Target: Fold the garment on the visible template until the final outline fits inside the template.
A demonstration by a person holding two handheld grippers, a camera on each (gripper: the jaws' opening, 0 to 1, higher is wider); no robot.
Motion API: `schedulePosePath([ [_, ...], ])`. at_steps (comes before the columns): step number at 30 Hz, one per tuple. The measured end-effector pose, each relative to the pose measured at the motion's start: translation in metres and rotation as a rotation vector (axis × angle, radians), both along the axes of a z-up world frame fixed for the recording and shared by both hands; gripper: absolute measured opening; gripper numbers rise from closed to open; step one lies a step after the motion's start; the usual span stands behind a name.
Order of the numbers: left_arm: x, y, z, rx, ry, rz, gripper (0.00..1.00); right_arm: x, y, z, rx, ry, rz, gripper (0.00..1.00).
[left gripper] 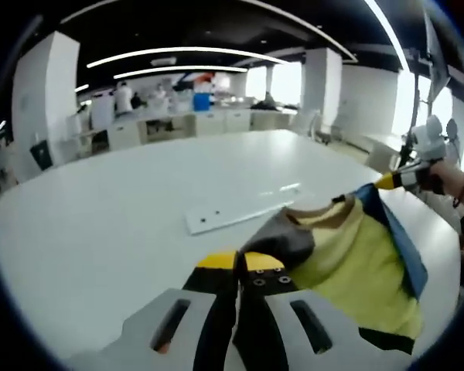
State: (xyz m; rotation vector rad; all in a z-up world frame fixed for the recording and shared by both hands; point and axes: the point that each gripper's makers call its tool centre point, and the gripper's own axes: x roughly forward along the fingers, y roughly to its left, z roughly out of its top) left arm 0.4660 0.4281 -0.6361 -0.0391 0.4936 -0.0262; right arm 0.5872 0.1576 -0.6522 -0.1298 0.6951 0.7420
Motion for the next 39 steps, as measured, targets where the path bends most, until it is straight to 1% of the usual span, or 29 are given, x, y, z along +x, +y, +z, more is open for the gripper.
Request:
schedulePosePath([
  [3,0.003,0.001,-0.015,0.003,0.037,-0.006,0.0,0.001,-0.001,-0.013,-0.014,0.029,-0.007,0.0],
  [7,0.007,0.0,-0.03,0.02,0.077,-0.022,0.0,0.003,-0.001,-0.026,-0.032,0.052,-0.011,0.0],
  [9,0.009,0.0,-0.037,0.017,0.094,-0.029,0.0,0.003,-0.001,-0.03,-0.032,0.061,-0.011,0.0],
  [14,0.014,0.001,-0.05,0.018,0.128,-0.03,0.0,0.006,-0.001,-0.046,-0.044,0.088,-0.023,0.0],
  [18,0.016,0.001,-0.058,0.019,0.154,-0.034,0.0,0.007,-0.001,-0.055,-0.053,0.103,-0.029,0.0],
  [19,0.016,0.0,-0.062,0.012,0.172,-0.039,0.0,0.007,-0.001,-0.058,-0.058,0.111,-0.031,0.0],
  [23,0.017,0.002,-0.072,0.011,0.205,-0.04,0.0,0.006,-0.002,-0.067,-0.074,0.127,-0.033,0.0],
  [25,0.019,0.005,-0.077,0.013,0.218,-0.038,0.0,0.007,-0.001,-0.069,-0.074,0.128,-0.034,0.0],
  [28,0.019,0.005,-0.078,0.008,0.226,-0.029,0.0,0.008,-0.001,-0.07,-0.076,0.123,-0.043,0.0],
  [29,0.02,0.006,-0.078,0.005,0.227,-0.017,0.0,0.009,-0.001,-0.07,-0.069,0.129,-0.062,0.0],
  [30,0.021,0.006,-0.078,0.01,0.225,-0.022,0.0,0.011,-0.002,-0.07,-0.06,0.132,-0.08,0.0],
  [33,0.023,0.006,-0.08,0.017,0.233,-0.025,0.0,0.011,-0.001,-0.07,-0.054,0.133,-0.084,0.0],
  [39,0.021,0.005,-0.084,0.03,0.242,-0.033,0.0,0.01,0.0,-0.073,-0.068,0.126,-0.084,0.0],
])
